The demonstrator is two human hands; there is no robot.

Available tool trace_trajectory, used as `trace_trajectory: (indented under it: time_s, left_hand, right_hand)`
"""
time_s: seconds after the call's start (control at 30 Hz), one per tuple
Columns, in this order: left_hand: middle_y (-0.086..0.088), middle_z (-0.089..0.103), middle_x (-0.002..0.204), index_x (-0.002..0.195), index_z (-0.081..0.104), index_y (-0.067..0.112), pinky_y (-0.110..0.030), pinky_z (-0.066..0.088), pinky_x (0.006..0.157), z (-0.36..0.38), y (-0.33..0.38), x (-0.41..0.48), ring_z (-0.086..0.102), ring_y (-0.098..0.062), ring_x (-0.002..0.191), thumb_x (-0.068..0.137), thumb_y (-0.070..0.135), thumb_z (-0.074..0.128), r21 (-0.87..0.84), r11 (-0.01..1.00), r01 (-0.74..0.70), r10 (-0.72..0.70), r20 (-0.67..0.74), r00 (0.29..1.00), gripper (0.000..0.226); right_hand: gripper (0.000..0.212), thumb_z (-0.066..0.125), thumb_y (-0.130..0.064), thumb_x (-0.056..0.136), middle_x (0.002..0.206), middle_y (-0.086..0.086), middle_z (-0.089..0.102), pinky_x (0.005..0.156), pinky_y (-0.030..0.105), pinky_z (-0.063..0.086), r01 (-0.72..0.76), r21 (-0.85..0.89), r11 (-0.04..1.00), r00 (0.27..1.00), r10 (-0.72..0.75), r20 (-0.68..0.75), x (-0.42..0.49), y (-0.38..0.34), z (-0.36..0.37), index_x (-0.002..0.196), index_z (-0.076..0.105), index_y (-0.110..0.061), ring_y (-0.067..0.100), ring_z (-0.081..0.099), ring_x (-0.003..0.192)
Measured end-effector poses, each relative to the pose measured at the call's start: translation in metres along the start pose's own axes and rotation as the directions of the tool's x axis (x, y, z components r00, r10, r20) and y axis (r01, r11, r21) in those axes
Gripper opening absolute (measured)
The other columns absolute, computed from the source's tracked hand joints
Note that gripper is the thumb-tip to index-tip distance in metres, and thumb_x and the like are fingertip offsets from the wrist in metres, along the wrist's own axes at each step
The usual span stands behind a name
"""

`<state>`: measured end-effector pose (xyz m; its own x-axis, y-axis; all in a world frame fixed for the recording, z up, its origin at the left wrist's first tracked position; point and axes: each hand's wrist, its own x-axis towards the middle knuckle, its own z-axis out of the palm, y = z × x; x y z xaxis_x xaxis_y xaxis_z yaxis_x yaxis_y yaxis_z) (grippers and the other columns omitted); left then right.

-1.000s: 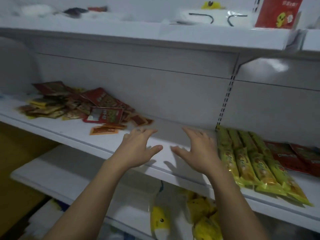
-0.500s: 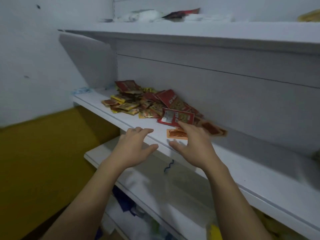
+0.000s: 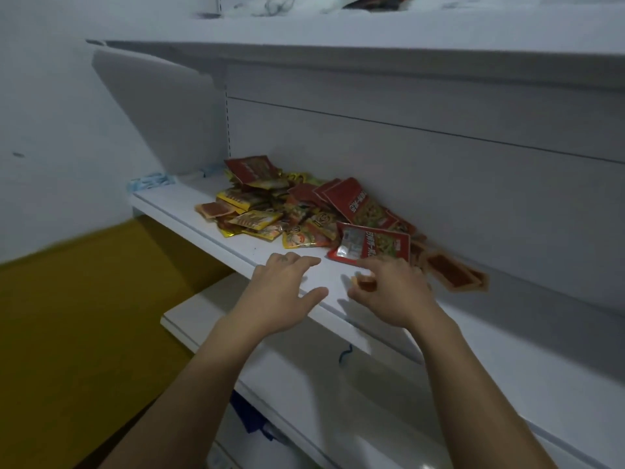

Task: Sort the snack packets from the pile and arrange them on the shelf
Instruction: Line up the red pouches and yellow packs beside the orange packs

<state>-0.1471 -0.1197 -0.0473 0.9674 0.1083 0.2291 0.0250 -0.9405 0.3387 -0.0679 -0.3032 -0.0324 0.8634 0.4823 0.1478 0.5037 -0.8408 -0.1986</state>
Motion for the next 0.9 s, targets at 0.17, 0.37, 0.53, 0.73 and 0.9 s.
trace_trajectory:
  time_s: [0.17, 0.37, 0.53, 0.73, 0.9]
  left_hand:
    - [0.004, 0.045, 0.147, 0.147, 0.038, 0.033, -0.041, 0.032, 0.108, 0.022, 0.006, 0.071, 0.035, -0.023, 0.135, 0.096, 0.052, 0.051, 0.071, 0.984, -0.164, 0.16, 0.053, 0.986, 0.055]
    - [0.006, 0.048, 0.145, 0.138, 0.047, 0.034, -0.045, 0.034, 0.109, 0.054, 0.013, 0.141, 0.038, -0.023, 0.134, 0.095, 0.048, 0.052, 0.114, 0.932, -0.345, 0.333, 0.118, 0.936, 0.045]
    - [-0.002, 0.051, 0.14, 0.137, 0.049, 0.028, -0.043, 0.037, 0.103, 0.073, 0.005, 0.168, 0.04, -0.03, 0.131, 0.093, 0.054, 0.05, 0.251, 0.874, -0.417, 0.41, 0.084, 0.908, 0.051]
    - [-0.007, 0.067, 0.109, 0.114, 0.068, 0.02, -0.046, 0.05, 0.089, 0.083, -0.01, 0.183, 0.061, -0.031, 0.103, 0.078, 0.066, 0.05, 0.244, 0.822, -0.515, 0.537, -0.029, 0.843, 0.061]
    - [-0.008, 0.062, 0.125, 0.13, 0.058, 0.018, -0.046, 0.048, 0.095, 0.083, -0.019, 0.188, 0.058, -0.031, 0.115, 0.071, 0.076, 0.056, 0.232, 0.805, -0.545, 0.571, -0.055, 0.819, 0.083]
  right_hand:
    - [0.033, 0.066, -0.043, 0.086, 0.111, -0.004, 0.067, 0.077, 0.031, 0.049, -0.143, 0.055, 0.988, 0.989, 0.14, 0.052, 0.053, 0.04, -0.002, 0.115, 0.062, -0.028, 0.019, 0.062, 0.097]
    - [0.049, 0.064, -0.043, 0.085, 0.127, 0.005, 0.062, 0.091, 0.036, 0.05, -0.327, 0.065, 0.943, 0.945, 0.323, 0.059, 0.113, 0.085, 0.003, 0.129, 0.055, -0.023, 0.028, 0.06, 0.113]
    - [0.061, 0.07, -0.045, 0.084, 0.129, 0.007, 0.06, 0.088, 0.035, 0.046, -0.437, 0.068, 0.897, 0.897, 0.429, 0.103, 0.14, 0.093, 0.009, 0.135, 0.05, -0.019, 0.028, 0.059, 0.115]
    - [0.045, 0.068, -0.023, 0.084, 0.119, 0.007, 0.062, 0.075, 0.028, 0.041, -0.506, 0.134, 0.852, 0.862, 0.504, 0.052, 0.153, 0.093, 0.003, 0.126, 0.052, -0.015, 0.026, 0.06, 0.104]
    - [0.052, 0.062, -0.006, 0.087, 0.127, 0.013, 0.058, 0.084, 0.038, 0.055, -0.512, 0.543, 0.666, 0.806, 0.59, 0.036, 0.16, 0.075, -0.011, 0.137, 0.049, -0.01, 0.028, 0.062, 0.106]
